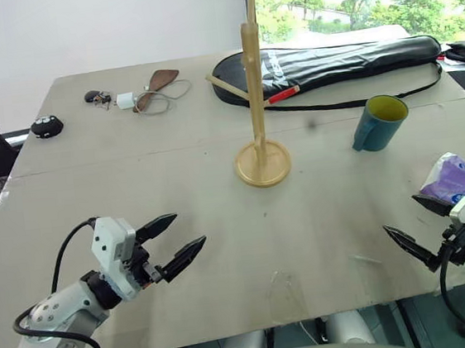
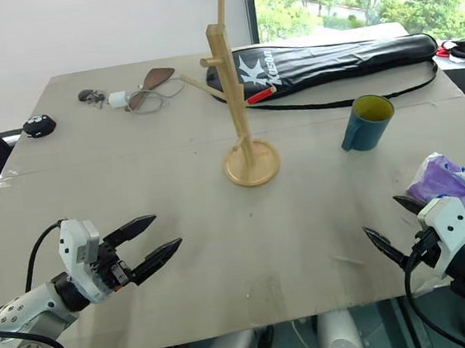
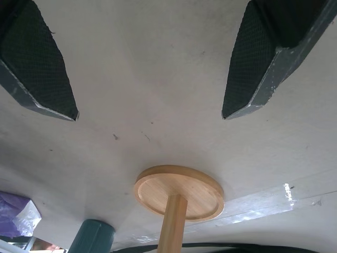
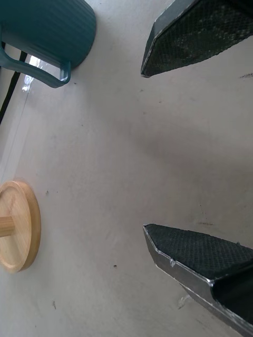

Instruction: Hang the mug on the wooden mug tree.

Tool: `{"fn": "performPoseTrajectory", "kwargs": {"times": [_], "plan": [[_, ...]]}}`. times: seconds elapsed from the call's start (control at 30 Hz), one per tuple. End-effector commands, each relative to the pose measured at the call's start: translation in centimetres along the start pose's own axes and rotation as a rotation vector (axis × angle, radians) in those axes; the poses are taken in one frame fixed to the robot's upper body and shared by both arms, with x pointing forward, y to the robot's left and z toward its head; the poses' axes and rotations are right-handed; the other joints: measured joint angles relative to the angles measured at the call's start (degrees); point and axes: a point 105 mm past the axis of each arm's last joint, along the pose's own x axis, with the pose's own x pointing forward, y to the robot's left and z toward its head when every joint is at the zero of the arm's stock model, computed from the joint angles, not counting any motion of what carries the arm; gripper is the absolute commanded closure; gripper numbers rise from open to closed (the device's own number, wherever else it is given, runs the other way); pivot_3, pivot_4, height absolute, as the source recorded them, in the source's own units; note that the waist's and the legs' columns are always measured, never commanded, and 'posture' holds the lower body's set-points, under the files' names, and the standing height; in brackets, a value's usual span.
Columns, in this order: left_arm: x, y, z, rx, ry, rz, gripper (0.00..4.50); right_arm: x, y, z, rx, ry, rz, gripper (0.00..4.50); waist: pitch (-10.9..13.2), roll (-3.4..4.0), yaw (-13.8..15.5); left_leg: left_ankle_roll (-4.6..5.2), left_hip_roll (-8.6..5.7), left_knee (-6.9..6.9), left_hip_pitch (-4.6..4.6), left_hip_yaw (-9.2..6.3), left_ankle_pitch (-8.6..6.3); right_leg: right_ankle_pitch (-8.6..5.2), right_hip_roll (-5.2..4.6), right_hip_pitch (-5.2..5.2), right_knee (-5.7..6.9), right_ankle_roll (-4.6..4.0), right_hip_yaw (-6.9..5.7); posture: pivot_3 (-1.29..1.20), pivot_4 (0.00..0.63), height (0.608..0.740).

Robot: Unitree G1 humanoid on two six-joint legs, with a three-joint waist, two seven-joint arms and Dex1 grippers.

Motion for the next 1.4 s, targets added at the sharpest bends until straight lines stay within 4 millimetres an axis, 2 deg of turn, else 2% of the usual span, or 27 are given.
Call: {"fn": "performPoseTrajectory", "kwargs": {"times": [0.03, 0.23, 0.3, 0.4, 0.57, 0.73, 1.0, 1.4], "plan": [[0.1, -0.4, 1.3, 0.037, -0.035, -0.056, 0.04, 0.7, 0.0, 1.7, -0.024, -0.060, -0.007, 0.00, 0.0, 0.00, 0.0, 0.00, 0.00, 0.00, 0.00, 0.00, 0.00, 0.00, 0.00, 0.00, 0.00, 0.00, 0.00, 0.00, 0.150, 0.740], [0.4, -2.2, 3.8, 0.116, -0.136, -0.232, 0.04, 4.2, -0.8, 2.7, 0.005, -0.051, -0.046, 0.00, 0.0, 0.01, -0.2, -0.01, 0.01, 0.03, 0.03, 0.06, 0.01, 0.04, 0.01, 0.00, 0.05, -0.06, 0.05, 0.00, 0.150, 0.740], [0.4, -2.6, 3.8, 0.149, -0.138, -0.254, 0.04, 5.1, -1.5, 3.0, 0.031, -0.053, -0.068, 0.00, 0.0, 0.02, -0.2, -0.01, 0.01, -0.02, 0.00, 0.03, 0.00, 0.03, 0.01, -0.04, 0.01, -0.06, 0.01, 0.00, 0.150, 0.740], [0.2, -3.7, 4.6, 0.173, -0.232, -0.318, 0.04, 6.8, -2.6, 3.2, 0.071, -0.065, -0.100, 0.00, 0.0, 0.01, -0.2, 0.00, 0.01, -0.03, -0.09, 0.03, 0.01, 0.04, 0.00, -0.10, -0.10, -0.06, -0.01, 0.00, 0.150, 0.740], [0.1, -4.9, 5.4, 0.168, -0.248, -0.409, 0.04, 9.3, -3.2, 3.7, 0.123, -0.097, -0.102, 0.00, 0.0, 0.04, -0.2, 0.00, 0.02, -0.05, -0.12, -0.03, 0.01, 0.04, 0.00, -0.10, -0.14, -0.07, -0.08, 0.00, 0.150, 0.740], [0.3, -5.5, 6.2, 0.160, -0.235, -0.426, 0.04, 11.3, -3.4, 4.5, 0.122, -0.131, -0.080, 0.00, 0.1, 0.09, -0.3, 0.00, 0.01, -0.04, -0.13, -0.04, 0.01, 0.04, 0.00, -0.11, -0.13, -0.07, -0.07, 0.00, 0.150, 0.740], [0.0, -7.0, 6.4, 0.150, -0.227, -0.417, 0.04, 13.5, -4.4, 5.7, 0.114, -0.175, -0.072, 0.00, 0.1, 0.13, -0.4, 0.00, 0.02, -0.05, -0.13, 0.02, 0.01, 0.04, 0.02, -0.14, -0.15, -0.07, -0.01, 0.00, 0.150, 0.740], [-0.4, -8.1, 6.5, 0.152, -0.217, -0.393, 0.04, 14.7, -5.1, 5.1, 0.119, -0.173, -0.060, 0.00, 0.1, 0.15, -0.4, 0.00, 0.03, -0.06, -0.15, 0.04, 0.01, 0.04, 0.03, -0.16, -0.14, -0.07, 0.01, 0.00, 0.150, 0.740]]}}
